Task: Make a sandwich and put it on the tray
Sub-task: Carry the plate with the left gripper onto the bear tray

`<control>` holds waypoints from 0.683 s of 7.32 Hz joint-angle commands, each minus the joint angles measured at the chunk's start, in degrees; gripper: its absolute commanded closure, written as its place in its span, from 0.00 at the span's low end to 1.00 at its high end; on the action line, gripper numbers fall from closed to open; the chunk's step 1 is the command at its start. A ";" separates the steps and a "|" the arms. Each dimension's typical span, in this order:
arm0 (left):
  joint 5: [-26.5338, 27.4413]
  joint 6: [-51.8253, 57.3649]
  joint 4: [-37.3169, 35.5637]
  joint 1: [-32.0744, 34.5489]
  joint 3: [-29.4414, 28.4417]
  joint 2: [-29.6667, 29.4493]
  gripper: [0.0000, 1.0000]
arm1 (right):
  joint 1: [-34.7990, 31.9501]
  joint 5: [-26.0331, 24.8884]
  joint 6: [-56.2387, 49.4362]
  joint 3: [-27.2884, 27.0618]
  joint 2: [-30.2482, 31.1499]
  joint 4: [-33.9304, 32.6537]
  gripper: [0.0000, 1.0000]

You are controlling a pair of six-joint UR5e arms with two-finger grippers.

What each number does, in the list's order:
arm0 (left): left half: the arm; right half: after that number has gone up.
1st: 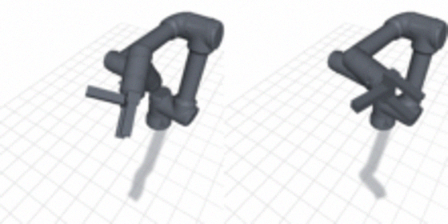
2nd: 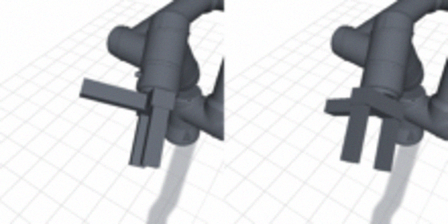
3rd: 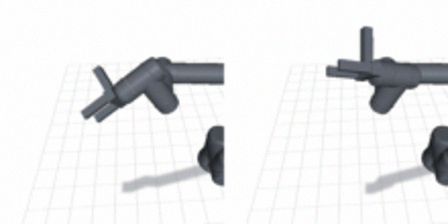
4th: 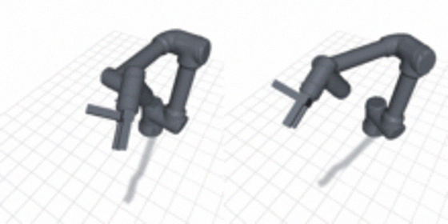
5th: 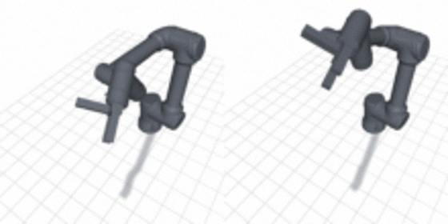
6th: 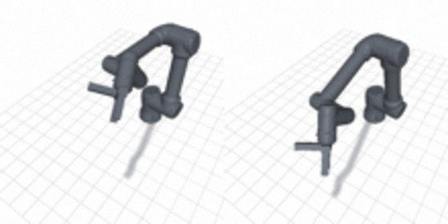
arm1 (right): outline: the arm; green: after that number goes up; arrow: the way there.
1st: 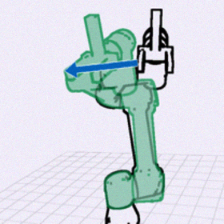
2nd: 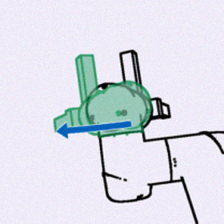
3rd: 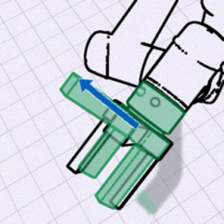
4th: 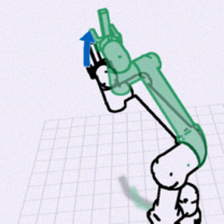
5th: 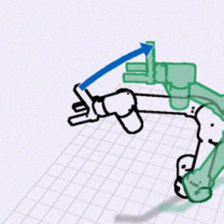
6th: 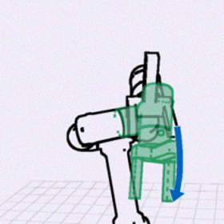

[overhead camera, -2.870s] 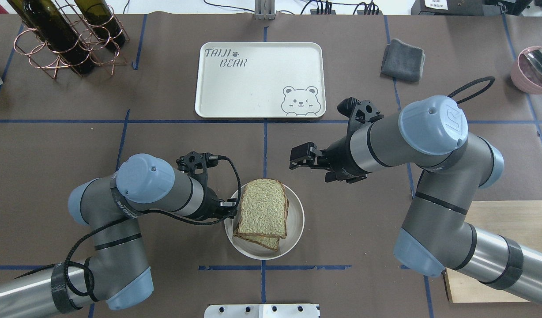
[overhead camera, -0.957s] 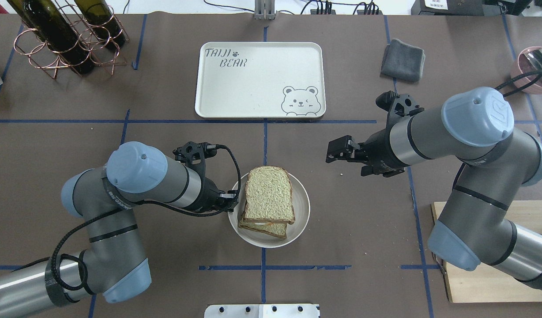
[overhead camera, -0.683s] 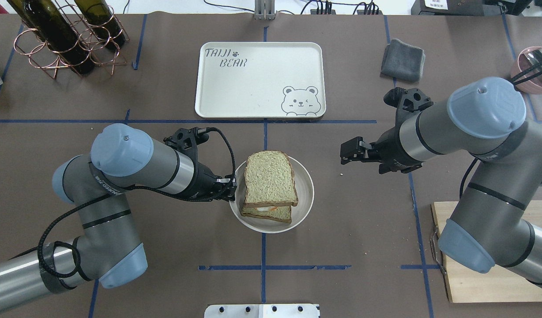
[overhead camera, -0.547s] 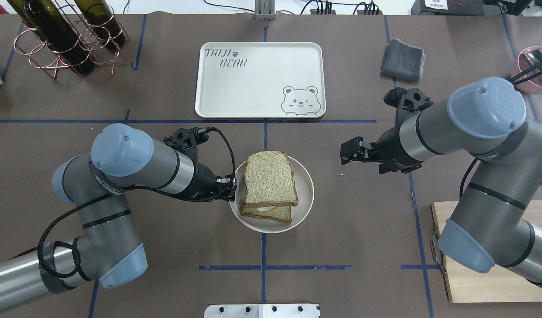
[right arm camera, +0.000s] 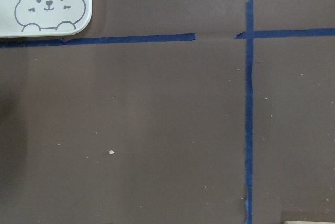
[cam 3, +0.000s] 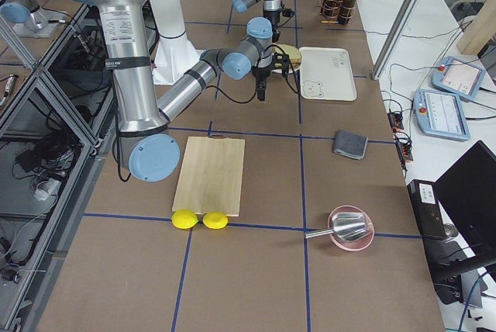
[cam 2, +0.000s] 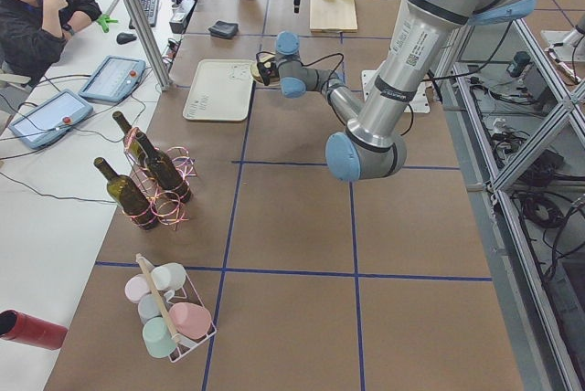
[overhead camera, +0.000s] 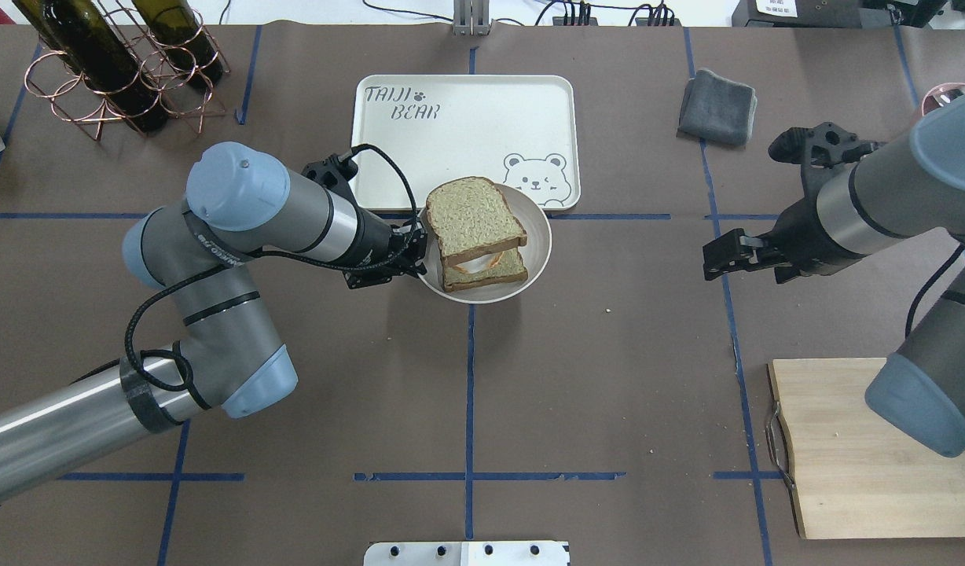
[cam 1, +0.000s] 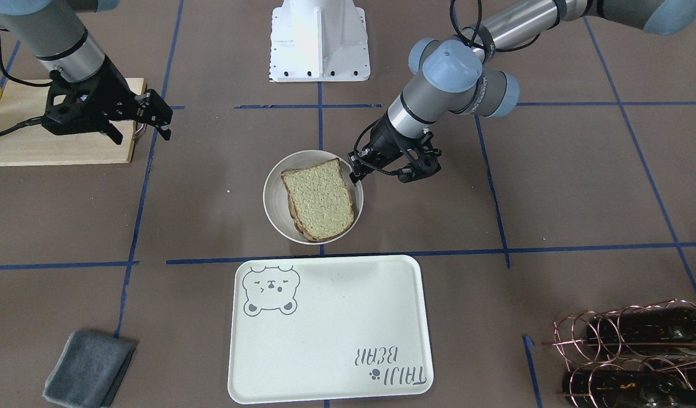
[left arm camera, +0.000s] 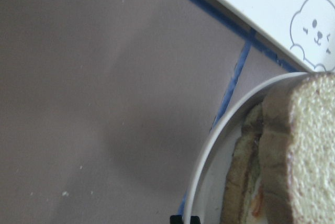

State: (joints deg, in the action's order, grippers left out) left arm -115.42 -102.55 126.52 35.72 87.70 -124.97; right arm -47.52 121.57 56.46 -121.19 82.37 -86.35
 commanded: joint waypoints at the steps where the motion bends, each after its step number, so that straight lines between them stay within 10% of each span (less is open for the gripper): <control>1: 3.06 -0.28 0.39 3.47 -7.68 -5.17 1.00 | -3.27 1.91 -6.87 0.25 2.96 -0.13 0.00; 5: 10.03 -16.15 8.99 4.71 -28.77 -15.55 1.00 | -3.46 2.36 -7.06 0.51 2.79 -0.57 0.00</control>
State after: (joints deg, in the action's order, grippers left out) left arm -107.07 -113.65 132.95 40.35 65.04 -137.79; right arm -50.93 123.87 49.44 -120.80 85.17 -86.85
